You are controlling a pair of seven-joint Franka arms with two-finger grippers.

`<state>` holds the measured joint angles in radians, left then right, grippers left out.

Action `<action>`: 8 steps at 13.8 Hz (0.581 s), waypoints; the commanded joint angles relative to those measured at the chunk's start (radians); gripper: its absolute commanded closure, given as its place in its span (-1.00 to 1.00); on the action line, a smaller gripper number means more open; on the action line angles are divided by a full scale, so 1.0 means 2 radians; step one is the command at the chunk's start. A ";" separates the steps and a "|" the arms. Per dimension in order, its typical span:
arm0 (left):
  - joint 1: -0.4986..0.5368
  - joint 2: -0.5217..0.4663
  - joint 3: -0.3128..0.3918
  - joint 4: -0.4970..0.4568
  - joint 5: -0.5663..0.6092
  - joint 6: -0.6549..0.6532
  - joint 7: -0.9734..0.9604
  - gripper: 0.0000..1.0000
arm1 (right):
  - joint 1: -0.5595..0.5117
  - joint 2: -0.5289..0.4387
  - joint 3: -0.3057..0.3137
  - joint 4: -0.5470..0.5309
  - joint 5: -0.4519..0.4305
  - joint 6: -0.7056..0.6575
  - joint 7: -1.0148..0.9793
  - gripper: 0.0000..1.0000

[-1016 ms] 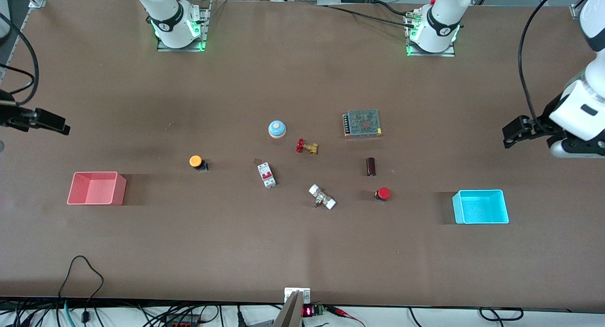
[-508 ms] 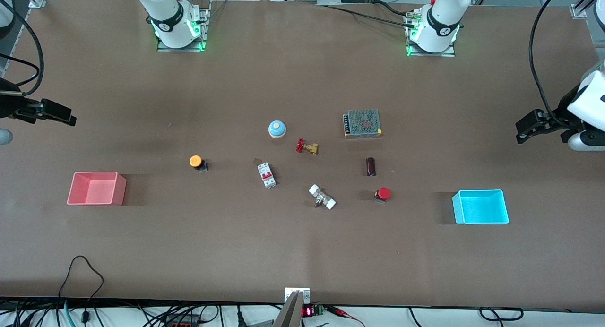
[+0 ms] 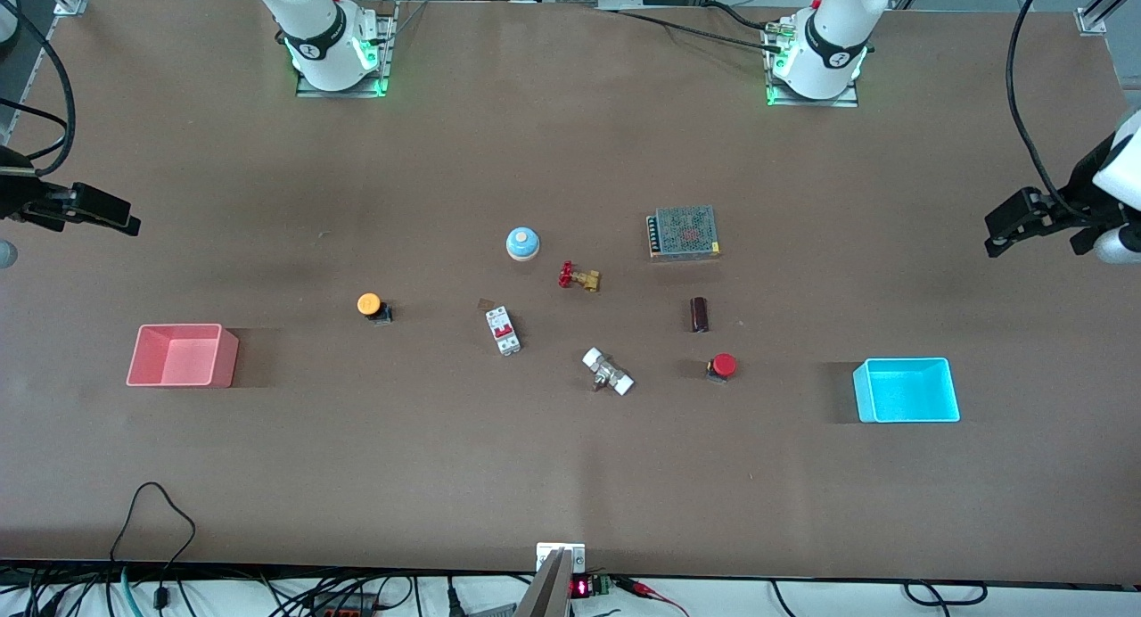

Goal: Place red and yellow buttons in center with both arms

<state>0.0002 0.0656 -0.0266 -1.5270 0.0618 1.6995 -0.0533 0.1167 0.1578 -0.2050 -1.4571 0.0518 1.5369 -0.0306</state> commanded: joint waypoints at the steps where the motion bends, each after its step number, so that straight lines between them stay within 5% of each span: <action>1: -0.048 -0.029 0.048 -0.017 -0.009 -0.011 0.008 -1.00 | -0.064 -0.019 0.068 -0.009 -0.023 -0.002 -0.005 -1.00; 8: -0.032 -0.052 0.043 -0.056 -0.029 0.012 0.034 -1.00 | -0.064 -0.067 0.070 -0.079 -0.027 0.017 0.002 -1.00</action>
<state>-0.0765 -0.0117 0.0540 -1.5908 0.0375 1.6903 -0.0338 0.0094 0.1049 -0.0838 -1.5301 -0.0003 1.5492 -0.0307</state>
